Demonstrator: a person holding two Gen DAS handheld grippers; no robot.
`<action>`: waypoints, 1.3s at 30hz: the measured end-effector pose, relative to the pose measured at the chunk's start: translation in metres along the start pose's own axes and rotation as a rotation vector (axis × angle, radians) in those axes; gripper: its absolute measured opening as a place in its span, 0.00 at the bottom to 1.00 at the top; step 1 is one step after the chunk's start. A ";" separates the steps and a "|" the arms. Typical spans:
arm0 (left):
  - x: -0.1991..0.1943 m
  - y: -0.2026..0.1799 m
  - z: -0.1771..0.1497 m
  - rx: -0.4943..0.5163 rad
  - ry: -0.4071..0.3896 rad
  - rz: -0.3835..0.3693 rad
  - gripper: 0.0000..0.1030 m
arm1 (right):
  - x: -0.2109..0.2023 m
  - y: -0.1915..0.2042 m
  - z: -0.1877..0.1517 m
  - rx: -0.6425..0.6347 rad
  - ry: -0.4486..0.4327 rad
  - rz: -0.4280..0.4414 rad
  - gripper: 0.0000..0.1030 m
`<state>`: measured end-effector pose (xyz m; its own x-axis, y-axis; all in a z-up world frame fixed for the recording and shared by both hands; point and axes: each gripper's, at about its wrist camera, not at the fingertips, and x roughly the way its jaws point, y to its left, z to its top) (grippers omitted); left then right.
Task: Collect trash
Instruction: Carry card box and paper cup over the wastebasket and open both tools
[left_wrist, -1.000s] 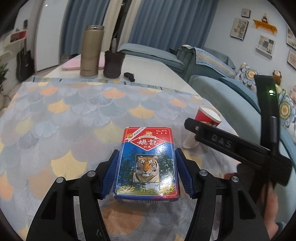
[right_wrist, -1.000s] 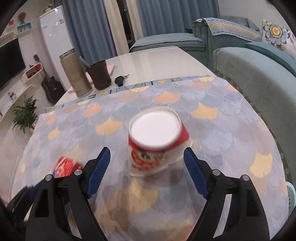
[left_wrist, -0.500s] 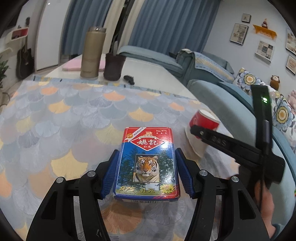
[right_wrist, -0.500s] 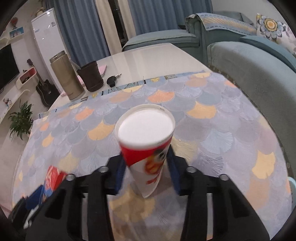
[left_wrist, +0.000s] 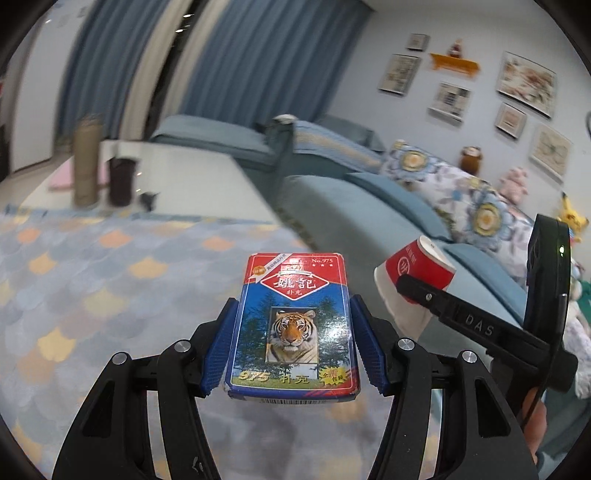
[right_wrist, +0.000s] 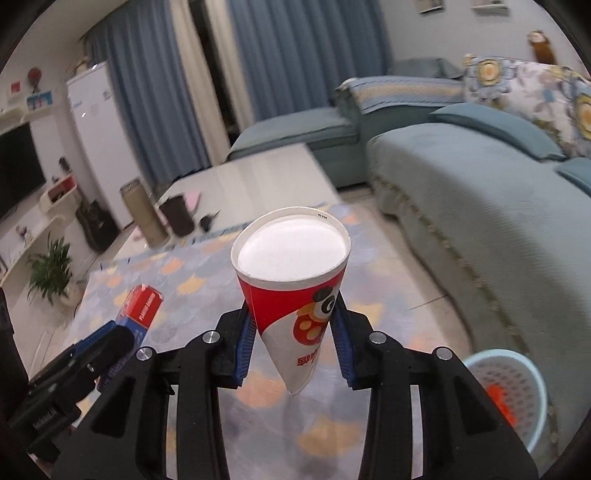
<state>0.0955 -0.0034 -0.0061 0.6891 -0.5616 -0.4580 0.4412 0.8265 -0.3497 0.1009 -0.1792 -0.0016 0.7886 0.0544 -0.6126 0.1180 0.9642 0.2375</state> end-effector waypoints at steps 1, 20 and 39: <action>0.000 -0.013 0.002 0.014 0.001 -0.011 0.56 | -0.011 -0.010 0.002 0.016 -0.013 -0.006 0.33; 0.079 -0.207 -0.052 0.154 0.213 -0.218 0.56 | -0.113 -0.234 -0.061 0.356 0.043 -0.219 0.35; 0.128 -0.188 -0.091 0.148 0.385 -0.232 0.60 | -0.064 -0.295 -0.127 0.507 0.226 -0.253 0.44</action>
<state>0.0481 -0.2340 -0.0732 0.3117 -0.6827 -0.6608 0.6550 0.6582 -0.3711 -0.0605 -0.4340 -0.1280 0.5572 -0.0531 -0.8287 0.6017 0.7136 0.3588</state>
